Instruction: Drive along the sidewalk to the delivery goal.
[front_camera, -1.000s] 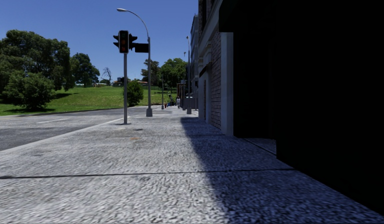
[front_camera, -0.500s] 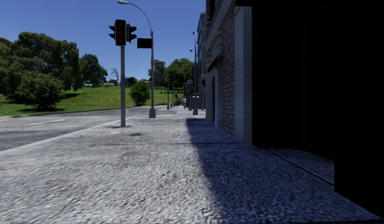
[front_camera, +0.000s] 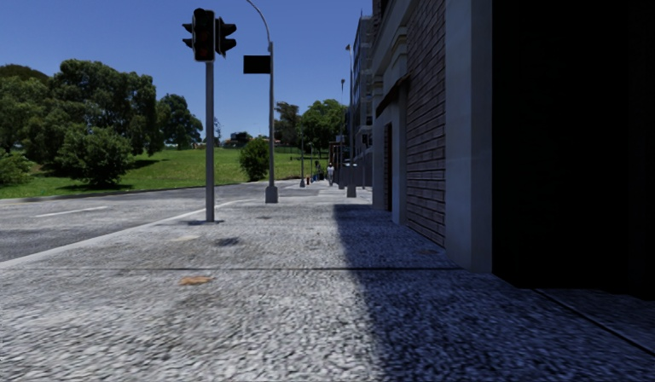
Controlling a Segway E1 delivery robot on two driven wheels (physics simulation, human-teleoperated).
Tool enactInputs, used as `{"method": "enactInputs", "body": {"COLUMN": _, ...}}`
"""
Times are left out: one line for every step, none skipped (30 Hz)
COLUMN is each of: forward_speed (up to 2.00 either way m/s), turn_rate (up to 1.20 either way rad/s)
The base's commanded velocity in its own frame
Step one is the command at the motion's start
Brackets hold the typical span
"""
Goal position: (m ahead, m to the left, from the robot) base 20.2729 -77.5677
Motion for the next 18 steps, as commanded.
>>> {"method": "enactInputs", "body": {"forward_speed": 2.00, "turn_rate": 0.00}}
{"method": "enactInputs", "body": {"forward_speed": 2.00, "turn_rate": 0.00}}
{"method": "enactInputs", "body": {"forward_speed": 2.00, "turn_rate": 0.00}}
{"method": "enactInputs", "body": {"forward_speed": 2.00, "turn_rate": 0.00}}
{"method": "enactInputs", "body": {"forward_speed": 2.00, "turn_rate": 0.00}}
{"method": "enactInputs", "body": {"forward_speed": 2.00, "turn_rate": 0.00}}
{"method": "enactInputs", "body": {"forward_speed": 2.00, "turn_rate": 0.00}}
{"method": "enactInputs", "body": {"forward_speed": 2.00, "turn_rate": 0.00}}
{"method": "enactInputs", "body": {"forward_speed": 2.00, "turn_rate": 0.00}}
{"method": "enactInputs", "body": {"forward_speed": 2.00, "turn_rate": 0.00}}
{"method": "enactInputs", "body": {"forward_speed": 2.00, "turn_rate": 0.00}}
{"method": "enactInputs", "body": {"forward_speed": 2.00, "turn_rate": 0.00}}
{"method": "enactInputs", "body": {"forward_speed": 2.00, "turn_rate": 0.00}}
{"method": "enactInputs", "body": {"forward_speed": 2.00, "turn_rate": 0.00}}
{"method": "enactInputs", "body": {"forward_speed": 2.00, "turn_rate": 0.00}}
{"method": "enactInputs", "body": {"forward_speed": 2.00, "turn_rate": 0.00}}
{"method": "enactInputs", "body": {"forward_speed": 2.00, "turn_rate": 0.00}}
{"method": "enactInputs", "body": {"forward_speed": 2.00, "turn_rate": 0.00}}
